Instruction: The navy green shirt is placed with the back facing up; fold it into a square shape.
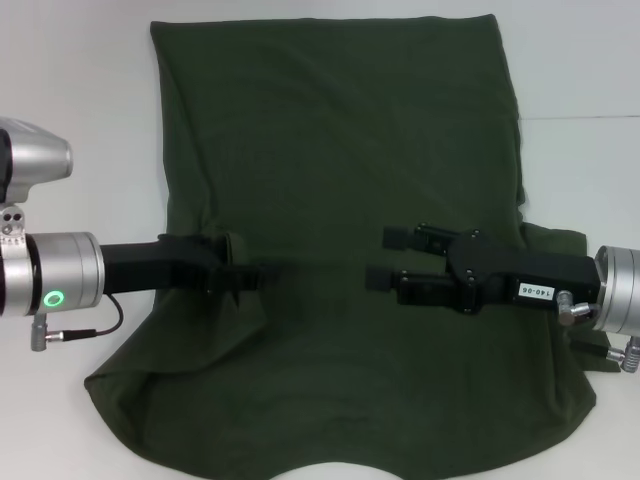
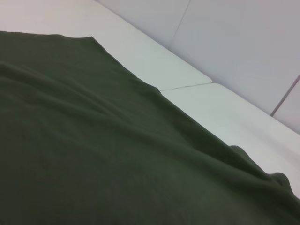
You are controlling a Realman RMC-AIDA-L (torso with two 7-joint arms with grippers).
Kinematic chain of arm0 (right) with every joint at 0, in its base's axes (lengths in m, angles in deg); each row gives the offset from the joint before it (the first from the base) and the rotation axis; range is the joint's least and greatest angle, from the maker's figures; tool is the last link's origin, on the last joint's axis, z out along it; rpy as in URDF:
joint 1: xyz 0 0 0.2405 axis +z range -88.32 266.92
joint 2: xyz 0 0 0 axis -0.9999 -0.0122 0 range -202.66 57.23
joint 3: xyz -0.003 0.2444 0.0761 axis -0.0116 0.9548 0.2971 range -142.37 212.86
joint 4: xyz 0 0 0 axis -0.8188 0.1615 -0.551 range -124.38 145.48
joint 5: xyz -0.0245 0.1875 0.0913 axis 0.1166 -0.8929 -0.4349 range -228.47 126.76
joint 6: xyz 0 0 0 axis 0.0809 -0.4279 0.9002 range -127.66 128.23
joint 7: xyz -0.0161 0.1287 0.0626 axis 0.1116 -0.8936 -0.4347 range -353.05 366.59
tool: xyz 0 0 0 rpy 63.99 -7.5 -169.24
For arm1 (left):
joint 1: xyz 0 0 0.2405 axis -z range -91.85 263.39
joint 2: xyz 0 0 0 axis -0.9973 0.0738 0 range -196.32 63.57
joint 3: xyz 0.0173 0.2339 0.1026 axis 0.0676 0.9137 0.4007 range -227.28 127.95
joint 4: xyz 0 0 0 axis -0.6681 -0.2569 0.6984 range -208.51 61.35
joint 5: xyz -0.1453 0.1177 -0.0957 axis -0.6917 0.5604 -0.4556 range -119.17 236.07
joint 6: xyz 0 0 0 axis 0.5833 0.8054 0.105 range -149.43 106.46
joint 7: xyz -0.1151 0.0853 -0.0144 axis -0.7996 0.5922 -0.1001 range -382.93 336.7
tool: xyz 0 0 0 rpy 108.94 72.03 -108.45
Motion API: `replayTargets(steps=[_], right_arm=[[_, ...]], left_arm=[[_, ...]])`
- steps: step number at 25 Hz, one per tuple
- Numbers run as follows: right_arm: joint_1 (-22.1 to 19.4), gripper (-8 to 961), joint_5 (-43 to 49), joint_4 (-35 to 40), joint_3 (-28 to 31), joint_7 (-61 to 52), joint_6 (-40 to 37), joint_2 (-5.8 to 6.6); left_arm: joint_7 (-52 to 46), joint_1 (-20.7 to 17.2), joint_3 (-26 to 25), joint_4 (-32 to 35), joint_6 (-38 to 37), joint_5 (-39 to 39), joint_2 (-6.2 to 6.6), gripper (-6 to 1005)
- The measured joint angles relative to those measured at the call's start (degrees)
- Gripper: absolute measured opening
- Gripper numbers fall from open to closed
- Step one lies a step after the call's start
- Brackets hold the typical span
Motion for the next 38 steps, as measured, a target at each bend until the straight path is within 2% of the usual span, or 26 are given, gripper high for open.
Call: replayTargets(steps=[8, 14, 19, 22, 29, 38], right_arm=[[0.26, 909, -0.03, -0.03, 0.12, -0.34, -0.15, 0.11], [0.37, 909, -0.32, -0.01, 0.17, -0.59, -0.2, 0.13], [0.38, 909, -0.49, 0.16, 0.18, -1.17, -0.22, 0.19], [0.38, 909, -0.52, 0.29, 0.18, -1.65, -0.24, 0.2], [0.52, 909, -0.54, 0.37, 0.18, -1.9, -0.21, 0.25], [0.57, 908, -0.53, 0.37, 0.18, -1.93, 0.08, 0.12]], left_arm=[[2.72, -1.2, 5.45, 0.7, 3.45, 0.14, -0.31, 940], [3.86, -2.61, 5.79, 4.07, 5.47, 1.39, -0.29, 938], [4.13, -3.13, 5.19, 5.38, 2.72, 0.78, -0.2, 937], [3.89, -3.37, 5.22, 5.14, 5.11, 1.26, -0.23, 937], [-2.29, -4.16, 4.62, 3.35, 13.63, 1.53, -0.22, 937], [-9.97, -3.39, 5.35, 0.8, 14.48, 1.38, -0.31, 937]])
